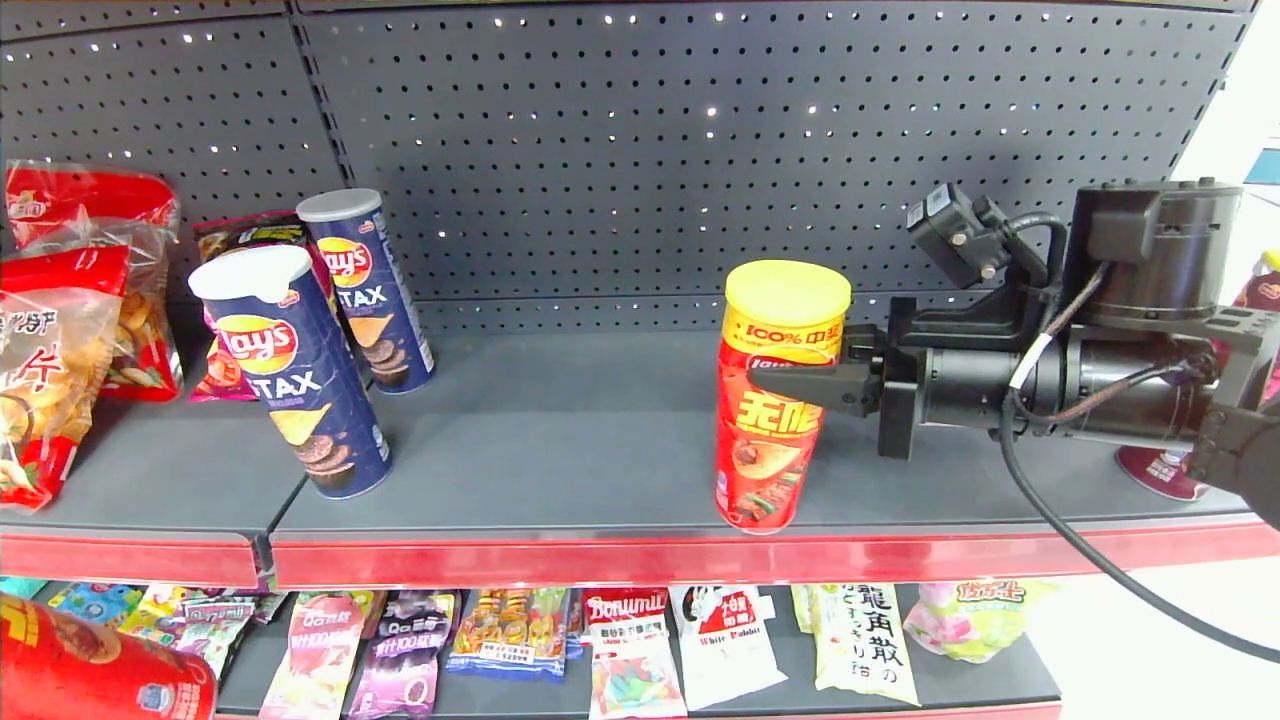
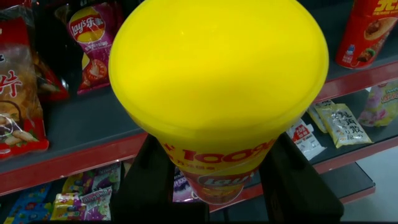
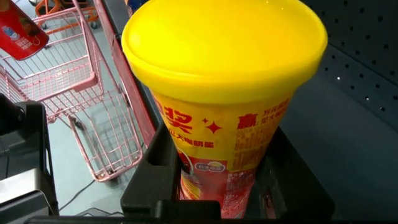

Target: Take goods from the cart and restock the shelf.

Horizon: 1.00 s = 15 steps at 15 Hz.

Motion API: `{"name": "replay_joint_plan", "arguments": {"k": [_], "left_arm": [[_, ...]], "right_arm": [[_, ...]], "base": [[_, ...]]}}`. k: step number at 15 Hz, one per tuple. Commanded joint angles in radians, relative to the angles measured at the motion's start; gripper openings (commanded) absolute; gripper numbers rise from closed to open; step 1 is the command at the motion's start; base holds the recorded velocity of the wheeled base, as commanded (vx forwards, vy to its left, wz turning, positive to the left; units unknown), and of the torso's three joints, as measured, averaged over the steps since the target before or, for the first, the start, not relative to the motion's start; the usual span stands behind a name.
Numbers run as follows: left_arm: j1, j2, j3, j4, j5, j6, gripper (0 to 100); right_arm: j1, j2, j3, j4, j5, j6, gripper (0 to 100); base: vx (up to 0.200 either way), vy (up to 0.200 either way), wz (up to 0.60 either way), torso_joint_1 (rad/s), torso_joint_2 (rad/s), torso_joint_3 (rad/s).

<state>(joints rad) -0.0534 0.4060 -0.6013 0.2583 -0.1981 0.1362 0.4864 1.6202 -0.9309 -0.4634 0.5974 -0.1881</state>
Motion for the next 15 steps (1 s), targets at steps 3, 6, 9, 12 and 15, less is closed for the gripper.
{"name": "replay_joint_plan", "arguments": {"k": [3,6,9,12,15], "left_arm": [[0.000,0.001,0.001,0.001,0.000,0.000,0],[0.000,0.001,0.001,0.001,0.000,0.000,0],[0.000,0.001,0.001,0.001,0.000,0.000,0],[0.000,0.004,0.001,-0.001,-0.001,0.000,0],[0.000,0.007,0.003,0.001,-0.004,0.000,0]], "right_arm": [[0.001,0.000,0.004,0.000,-0.001,0.001,100],[0.001,-0.010,0.015,0.000,-0.002,0.001,100],[-0.006,-0.026,0.044,0.000,-0.015,0.002,100],[-0.034,-0.069,0.104,0.000,-0.059,0.004,100],[-0.086,-0.209,0.216,0.002,-0.062,0.010,100]], "base": [[0.000,0.000,0.00,0.000,0.00,0.000],[0.000,0.000,0.00,0.000,0.00,0.000],[0.000,0.000,0.00,0.000,0.00,0.000],[0.000,0.000,0.00,0.000,0.00,0.000],[0.000,0.000,0.00,0.000,0.00,0.000]]}}
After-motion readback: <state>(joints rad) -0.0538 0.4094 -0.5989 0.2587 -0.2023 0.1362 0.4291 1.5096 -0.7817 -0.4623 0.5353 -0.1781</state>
